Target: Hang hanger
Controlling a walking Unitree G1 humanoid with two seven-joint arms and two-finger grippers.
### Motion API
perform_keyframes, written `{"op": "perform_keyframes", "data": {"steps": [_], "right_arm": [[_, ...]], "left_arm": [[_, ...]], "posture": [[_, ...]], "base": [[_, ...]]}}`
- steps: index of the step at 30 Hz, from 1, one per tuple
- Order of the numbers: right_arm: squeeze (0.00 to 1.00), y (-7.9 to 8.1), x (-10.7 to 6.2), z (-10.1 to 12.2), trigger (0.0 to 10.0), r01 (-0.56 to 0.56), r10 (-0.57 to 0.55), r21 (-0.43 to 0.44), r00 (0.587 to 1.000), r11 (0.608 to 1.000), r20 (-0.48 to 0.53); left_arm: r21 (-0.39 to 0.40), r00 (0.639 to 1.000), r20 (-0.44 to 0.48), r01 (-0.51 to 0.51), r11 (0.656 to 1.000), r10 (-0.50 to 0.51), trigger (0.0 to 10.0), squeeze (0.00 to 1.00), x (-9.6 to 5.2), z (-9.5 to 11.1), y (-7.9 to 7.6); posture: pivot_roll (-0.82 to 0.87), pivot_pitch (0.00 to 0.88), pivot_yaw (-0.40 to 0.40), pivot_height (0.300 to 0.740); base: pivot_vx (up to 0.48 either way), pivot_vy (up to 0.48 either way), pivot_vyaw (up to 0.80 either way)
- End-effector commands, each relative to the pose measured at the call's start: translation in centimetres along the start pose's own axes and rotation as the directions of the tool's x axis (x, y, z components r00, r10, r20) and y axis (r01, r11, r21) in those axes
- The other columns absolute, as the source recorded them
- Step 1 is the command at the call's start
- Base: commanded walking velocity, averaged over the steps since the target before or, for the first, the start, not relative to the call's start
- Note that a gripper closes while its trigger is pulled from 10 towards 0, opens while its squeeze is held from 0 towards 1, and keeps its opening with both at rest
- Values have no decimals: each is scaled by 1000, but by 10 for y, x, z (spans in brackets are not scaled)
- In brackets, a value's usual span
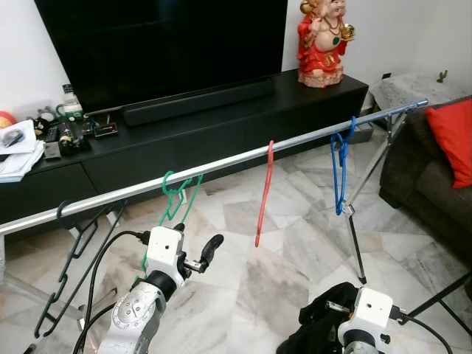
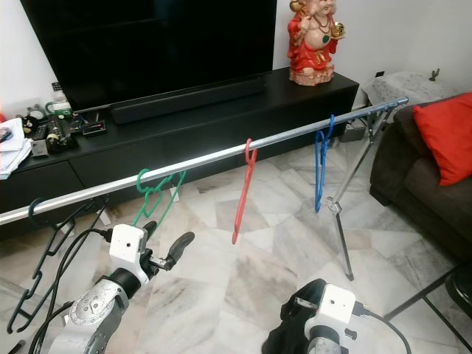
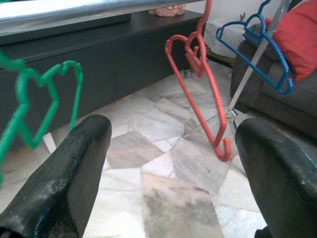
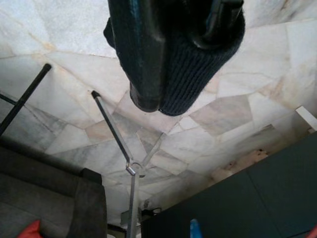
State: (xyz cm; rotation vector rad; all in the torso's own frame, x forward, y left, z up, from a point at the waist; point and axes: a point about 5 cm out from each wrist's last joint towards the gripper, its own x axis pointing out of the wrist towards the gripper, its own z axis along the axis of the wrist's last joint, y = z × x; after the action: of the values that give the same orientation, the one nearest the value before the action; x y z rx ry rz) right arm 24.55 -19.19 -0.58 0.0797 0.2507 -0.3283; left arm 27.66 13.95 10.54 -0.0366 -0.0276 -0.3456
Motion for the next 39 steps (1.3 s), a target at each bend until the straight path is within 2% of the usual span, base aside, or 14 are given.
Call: {"op": "perform_keyframes", "data": {"steps": [1,19,39], "right_arm": [[0,0,1,3,10000,1,-1,8,1000,1000,19],[0,-3,2,2,10000,21,-21,5,1000,1000,8],[0,-3,2,1,10000,19,-19,-3,1000,1000,1]], "left_arm": [[3,1000,-2,6,1000,-6,10000,0,-1,-1,-2],[-5,1000,-7,14,1000,-14,10000,0,-1,-2,-2],[2,1000,-19,5,1000,-5,10000,0,-2,-3,-1]], "posture": [[56,46,60,740],[58,53,56,740],[62,61,53,740]], "base": [[0,0,0],[0,0,0],[24,0,-789]]}}
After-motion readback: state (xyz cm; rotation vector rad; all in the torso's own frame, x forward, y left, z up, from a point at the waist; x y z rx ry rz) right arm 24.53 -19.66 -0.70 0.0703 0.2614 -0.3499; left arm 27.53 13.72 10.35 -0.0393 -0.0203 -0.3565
